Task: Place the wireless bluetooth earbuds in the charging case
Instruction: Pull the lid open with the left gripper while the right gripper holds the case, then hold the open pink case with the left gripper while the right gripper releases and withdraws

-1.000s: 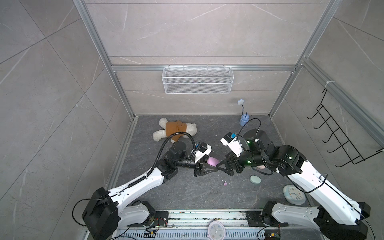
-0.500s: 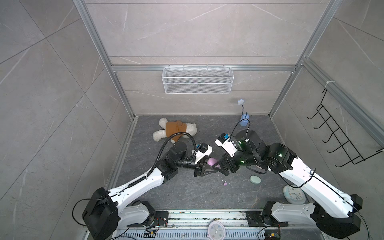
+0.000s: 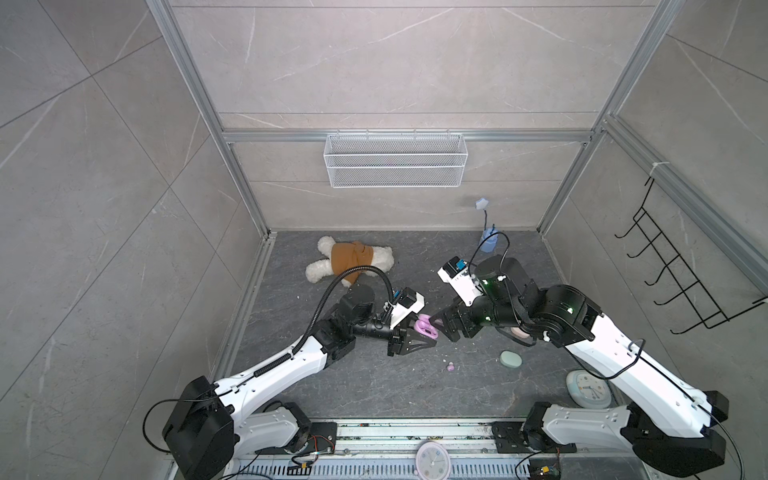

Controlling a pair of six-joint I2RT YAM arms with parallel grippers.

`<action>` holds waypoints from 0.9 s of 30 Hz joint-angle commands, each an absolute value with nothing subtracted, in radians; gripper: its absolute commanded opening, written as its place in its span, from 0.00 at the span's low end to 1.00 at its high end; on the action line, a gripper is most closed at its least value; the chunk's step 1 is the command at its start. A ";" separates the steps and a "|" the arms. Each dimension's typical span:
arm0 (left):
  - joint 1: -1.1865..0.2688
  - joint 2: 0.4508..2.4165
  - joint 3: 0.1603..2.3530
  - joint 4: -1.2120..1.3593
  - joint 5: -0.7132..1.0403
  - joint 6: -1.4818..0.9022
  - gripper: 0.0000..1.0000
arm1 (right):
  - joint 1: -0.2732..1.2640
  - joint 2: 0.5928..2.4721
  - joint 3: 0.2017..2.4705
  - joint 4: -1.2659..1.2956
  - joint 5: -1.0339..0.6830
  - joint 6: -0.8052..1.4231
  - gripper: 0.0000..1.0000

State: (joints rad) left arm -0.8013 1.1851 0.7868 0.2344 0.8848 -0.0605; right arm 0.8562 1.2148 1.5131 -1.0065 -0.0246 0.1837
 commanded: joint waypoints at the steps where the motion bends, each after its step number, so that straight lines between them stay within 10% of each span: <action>1: -0.815 1.144 0.822 0.274 0.914 -0.033 0.31 | 0.853 1.206 1.534 -1.034 0.052 0.212 0.91; 27: -0.816 1.006 0.663 0.284 0.724 -0.119 0.31 | 0.785 1.076 1.411 -1.068 -0.088 0.547 1.00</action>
State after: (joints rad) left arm -0.8139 1.0519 0.6682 0.2619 0.7578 -0.0990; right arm 0.8104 1.1042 1.4654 -1.0370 -0.0803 0.4442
